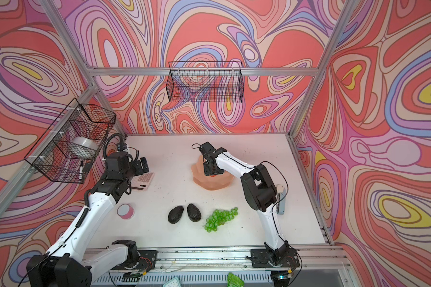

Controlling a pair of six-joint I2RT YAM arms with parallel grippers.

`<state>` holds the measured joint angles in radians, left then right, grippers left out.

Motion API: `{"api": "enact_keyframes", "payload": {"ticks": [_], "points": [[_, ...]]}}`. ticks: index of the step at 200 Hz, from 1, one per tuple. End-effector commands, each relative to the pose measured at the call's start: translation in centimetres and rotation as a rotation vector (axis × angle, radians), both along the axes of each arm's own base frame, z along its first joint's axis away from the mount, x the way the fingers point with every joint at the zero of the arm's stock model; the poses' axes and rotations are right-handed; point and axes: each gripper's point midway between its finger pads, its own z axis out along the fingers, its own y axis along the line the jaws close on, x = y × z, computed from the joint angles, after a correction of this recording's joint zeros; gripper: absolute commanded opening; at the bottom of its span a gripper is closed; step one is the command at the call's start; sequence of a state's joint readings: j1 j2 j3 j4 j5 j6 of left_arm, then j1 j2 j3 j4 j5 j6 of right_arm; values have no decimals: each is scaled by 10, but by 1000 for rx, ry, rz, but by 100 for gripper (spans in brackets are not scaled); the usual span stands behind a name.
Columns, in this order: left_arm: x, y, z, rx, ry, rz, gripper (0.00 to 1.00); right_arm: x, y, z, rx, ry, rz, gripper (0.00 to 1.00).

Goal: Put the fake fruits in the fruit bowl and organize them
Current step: 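Carry the apple with the right gripper into the peach bowl and release, then grasp the nearer avocado with the left gripper while the right gripper withdraws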

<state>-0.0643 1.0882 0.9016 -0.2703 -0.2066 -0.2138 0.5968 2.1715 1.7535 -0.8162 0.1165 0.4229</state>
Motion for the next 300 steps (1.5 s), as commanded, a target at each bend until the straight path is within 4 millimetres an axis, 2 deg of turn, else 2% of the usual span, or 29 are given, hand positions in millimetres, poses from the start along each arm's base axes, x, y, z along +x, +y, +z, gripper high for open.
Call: {"api": "enact_keyframes", "payload": {"ticks": [1,30,80,120,135,152,173,195,225,252,275,300], "points": [[-1,4,0,2,14,18,96,10,1,-1,-6,-24,-2,40],[-1,3,0,-2,15,16,96,10,1,-8,-11,-13,-4,42],[-2,4,-2,-6,25,20,96,7,1,-15,-2,9,-3,54],[-13,-1,-5,-58,51,16,96,11,4,-1,41,-18,1,64],[-28,-3,-9,-93,108,28,96,15,4,12,58,-40,-1,67],[-49,-13,-14,-159,189,2,95,21,2,35,83,-89,-12,71],[-77,-34,-20,-275,265,-60,93,31,-2,72,126,-170,-29,77],[-111,-58,-36,-377,374,-118,89,40,-7,112,176,-268,-48,84],[-151,-90,-61,-361,522,-200,86,48,-12,155,244,-382,-59,93],[-175,-122,-81,-352,596,-288,84,48,-20,168,281,-426,-75,96],[-190,-140,-93,-291,649,-345,84,43,-29,164,286,-414,-87,97],[-196,-153,-108,-213,701,-368,86,37,-36,159,290,-409,-98,97]]}}
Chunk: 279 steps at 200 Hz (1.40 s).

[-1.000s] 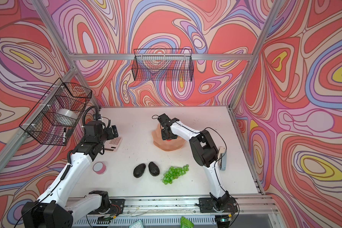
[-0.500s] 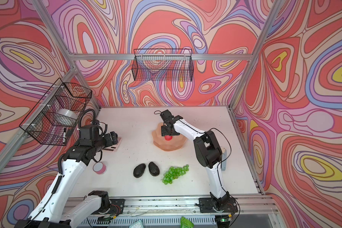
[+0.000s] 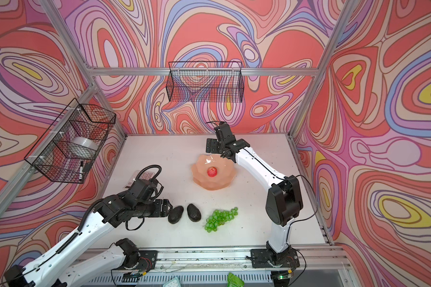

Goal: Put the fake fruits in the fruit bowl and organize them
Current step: 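Grasp the nearer avocado with the left gripper while the right gripper withdraws, then carry the avocado with the left gripper into the bowl beside the apple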

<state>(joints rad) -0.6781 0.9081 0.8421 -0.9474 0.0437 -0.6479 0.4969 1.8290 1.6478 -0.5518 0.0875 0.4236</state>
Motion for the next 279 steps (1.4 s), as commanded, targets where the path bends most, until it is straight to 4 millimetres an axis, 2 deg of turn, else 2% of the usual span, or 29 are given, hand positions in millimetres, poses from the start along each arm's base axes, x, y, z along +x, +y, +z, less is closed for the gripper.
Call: {"api": "enact_keyframes", "payload": {"ticks": [1,17,34,38,72,104,137,165,179,196,224,239,261,279], "points": [[-7,3,-19,88,57,36,86,-5,-8,-6,11,10,-13,97],[-5,-4,-30,110,83,25,86,-8,-13,-5,13,8,-21,97],[-1,-10,-43,131,103,13,86,-9,-17,-14,5,21,-29,98],[1,-11,-46,135,106,11,86,-11,-20,-2,17,-3,-32,98],[10,-21,-67,159,136,1,86,-13,-29,1,20,-10,-49,98],[15,-22,-85,207,166,15,86,-12,-35,3,23,-18,-58,98],[16,-22,-104,254,215,28,79,-10,-39,3,26,-20,-63,98],[13,-21,-107,276,247,37,63,-8,-41,3,32,-23,-62,98],[13,-15,-101,291,230,43,54,-7,-43,2,31,-21,-63,98],[15,-8,-86,306,184,38,49,-6,-44,1,35,-20,-68,98],[28,-9,-41,298,86,0,46,-2,-46,1,53,-21,-78,98],[41,-19,-12,270,16,-36,46,-1,-51,3,72,-24,-96,98],[66,-41,23,231,-84,-93,47,-1,-69,7,131,-27,-142,97],[91,-67,38,210,-131,-155,48,-3,-88,13,181,-33,-188,97]]}}
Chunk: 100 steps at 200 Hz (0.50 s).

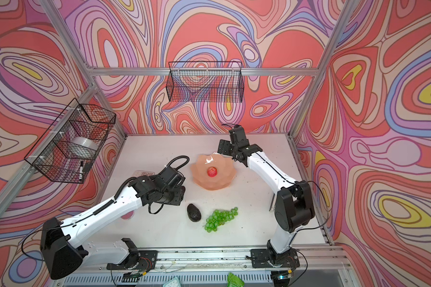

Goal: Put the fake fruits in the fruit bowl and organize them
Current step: 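Carry the avocado with the left gripper into the bowl beside the apple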

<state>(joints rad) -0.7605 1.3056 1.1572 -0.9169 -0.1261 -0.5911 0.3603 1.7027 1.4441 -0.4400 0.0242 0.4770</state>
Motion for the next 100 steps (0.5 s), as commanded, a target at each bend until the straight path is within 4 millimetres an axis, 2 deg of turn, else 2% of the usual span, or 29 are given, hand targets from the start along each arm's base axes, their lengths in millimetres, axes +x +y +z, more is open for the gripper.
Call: {"api": "enact_keyframes", "payload": {"ticks": [1,33,53,71,100], "points": [[23,-19,15,42,-48,-101,48,-2,-24,20,90,-35,-68,97],[66,-76,29,-2,-66,-212,48,-16,-64,29,119,-59,-172,97],[88,-106,21,-26,-60,-262,48,-28,-84,31,126,-66,-217,97],[104,-127,3,-21,-32,-288,48,-36,-94,29,126,-59,-238,97],[117,-155,-24,-42,36,-310,47,-43,-96,26,112,-47,-236,97]]}}
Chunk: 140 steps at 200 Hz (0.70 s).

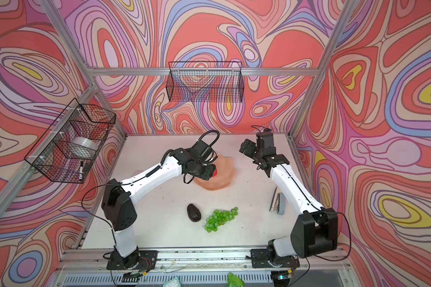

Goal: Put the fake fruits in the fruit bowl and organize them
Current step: 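Carry the avocado with the left gripper into the bowl beside the apple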

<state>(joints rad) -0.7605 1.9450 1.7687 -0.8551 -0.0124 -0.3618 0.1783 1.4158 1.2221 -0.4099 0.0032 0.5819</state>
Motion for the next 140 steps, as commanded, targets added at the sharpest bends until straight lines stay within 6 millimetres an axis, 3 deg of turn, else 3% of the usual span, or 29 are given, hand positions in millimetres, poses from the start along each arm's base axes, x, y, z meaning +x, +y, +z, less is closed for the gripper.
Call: {"api": "enact_keyframes", "payload": {"ticks": [1,71,140], "points": [[5,-21,-10,-26,42,-56,46,-5,-2,-9,-5,22,-7,97],[21,-42,-57,-3,115,-25,46,2,-1,-14,-15,32,10,97],[25,-42,-88,45,164,9,49,6,1,-18,-7,40,23,97]]}}
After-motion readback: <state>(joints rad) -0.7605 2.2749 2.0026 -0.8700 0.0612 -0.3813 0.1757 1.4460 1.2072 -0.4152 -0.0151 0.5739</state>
